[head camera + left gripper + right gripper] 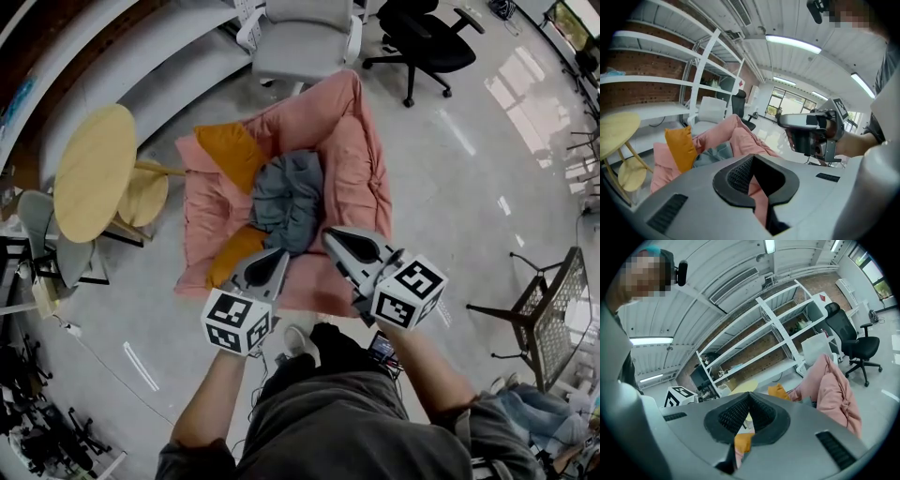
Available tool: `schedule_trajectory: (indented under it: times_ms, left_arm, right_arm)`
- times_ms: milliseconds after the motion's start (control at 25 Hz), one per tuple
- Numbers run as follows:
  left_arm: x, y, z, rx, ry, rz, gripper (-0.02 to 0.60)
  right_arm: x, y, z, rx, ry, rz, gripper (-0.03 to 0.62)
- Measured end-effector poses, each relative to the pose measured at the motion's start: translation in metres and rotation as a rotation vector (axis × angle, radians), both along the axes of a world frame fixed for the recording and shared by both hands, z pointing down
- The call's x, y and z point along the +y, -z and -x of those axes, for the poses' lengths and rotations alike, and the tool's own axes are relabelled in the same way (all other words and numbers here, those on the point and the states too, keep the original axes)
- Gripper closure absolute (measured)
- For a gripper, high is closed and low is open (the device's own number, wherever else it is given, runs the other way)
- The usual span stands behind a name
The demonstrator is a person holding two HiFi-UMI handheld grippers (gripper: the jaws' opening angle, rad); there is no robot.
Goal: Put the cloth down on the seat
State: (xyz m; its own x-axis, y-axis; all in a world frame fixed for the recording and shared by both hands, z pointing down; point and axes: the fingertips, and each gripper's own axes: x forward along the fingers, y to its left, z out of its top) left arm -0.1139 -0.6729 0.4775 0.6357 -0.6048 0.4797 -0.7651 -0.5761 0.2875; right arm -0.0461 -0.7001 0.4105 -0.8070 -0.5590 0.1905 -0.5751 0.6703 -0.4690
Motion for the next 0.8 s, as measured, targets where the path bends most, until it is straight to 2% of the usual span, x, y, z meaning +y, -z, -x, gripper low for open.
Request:
schedule_trajectory:
  times_ms: [160, 440, 800]
  left_arm:
    - [0.014, 0.02, 0.015, 0.004, 0.013, -0.04, 0.571]
    - [0.034, 0.063, 0.023, 0.006, -0.014, -0.129, 0.571]
    - [0.046, 0.084, 0.036, 0.015, -0.008, -0.164, 0.571]
  right_arm:
    - [0.017, 0.016, 0.007, -0.004, -0.024, -0.021, 0.58]
    - [0.053, 0.038, 0.015, 0.01, -0.047, -0.053, 0.582]
    - [0.074, 0.054, 0.026, 0.009, -0.052, -0.08, 0.582]
